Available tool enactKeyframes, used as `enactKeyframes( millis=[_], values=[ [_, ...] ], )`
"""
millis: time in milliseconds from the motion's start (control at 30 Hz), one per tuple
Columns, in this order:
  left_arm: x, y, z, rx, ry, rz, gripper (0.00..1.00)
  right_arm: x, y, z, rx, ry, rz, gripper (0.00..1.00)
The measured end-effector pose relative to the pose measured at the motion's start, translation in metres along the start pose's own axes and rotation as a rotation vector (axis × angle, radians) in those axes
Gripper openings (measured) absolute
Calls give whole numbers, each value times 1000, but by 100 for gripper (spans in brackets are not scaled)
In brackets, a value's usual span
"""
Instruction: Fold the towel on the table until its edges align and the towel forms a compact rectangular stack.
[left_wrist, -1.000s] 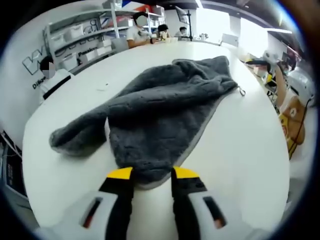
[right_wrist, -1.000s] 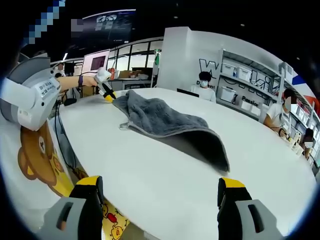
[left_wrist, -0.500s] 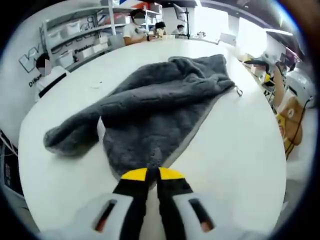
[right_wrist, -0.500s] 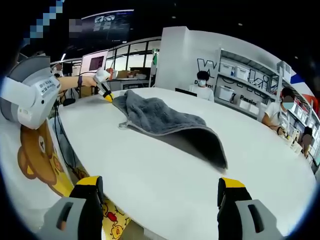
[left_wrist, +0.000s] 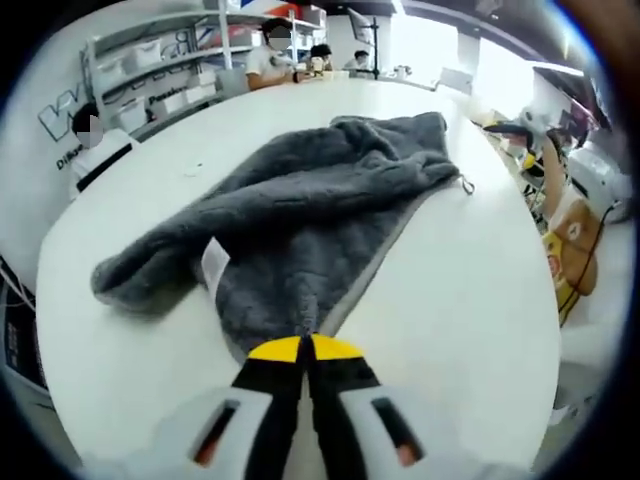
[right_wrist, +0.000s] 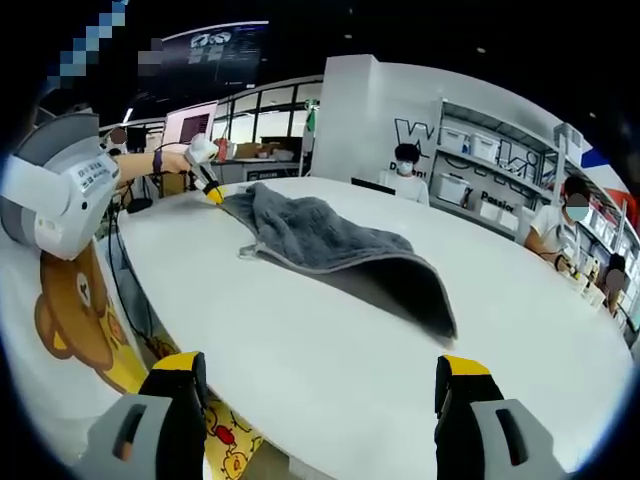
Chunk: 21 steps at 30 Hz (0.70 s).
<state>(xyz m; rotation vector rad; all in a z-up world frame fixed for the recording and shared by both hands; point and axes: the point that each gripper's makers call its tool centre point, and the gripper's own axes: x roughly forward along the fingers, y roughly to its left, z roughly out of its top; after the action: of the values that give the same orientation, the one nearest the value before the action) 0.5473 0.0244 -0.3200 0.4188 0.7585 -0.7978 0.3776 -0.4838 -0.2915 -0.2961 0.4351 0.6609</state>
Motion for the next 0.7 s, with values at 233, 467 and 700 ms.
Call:
enactKeyframes(
  millis=[233,467,700],
  values=[
    [-19,-23,-8,-7,3,-36,3,2,2,1,-2,-5,7,99],
    [-38,-44,-22,-15,5,-49,3,2,2,1,-7,-6,13,99],
    [-52,-58,-41,-37,16,-52,3,4,4,5,-20,-10,27,99]
  ],
)
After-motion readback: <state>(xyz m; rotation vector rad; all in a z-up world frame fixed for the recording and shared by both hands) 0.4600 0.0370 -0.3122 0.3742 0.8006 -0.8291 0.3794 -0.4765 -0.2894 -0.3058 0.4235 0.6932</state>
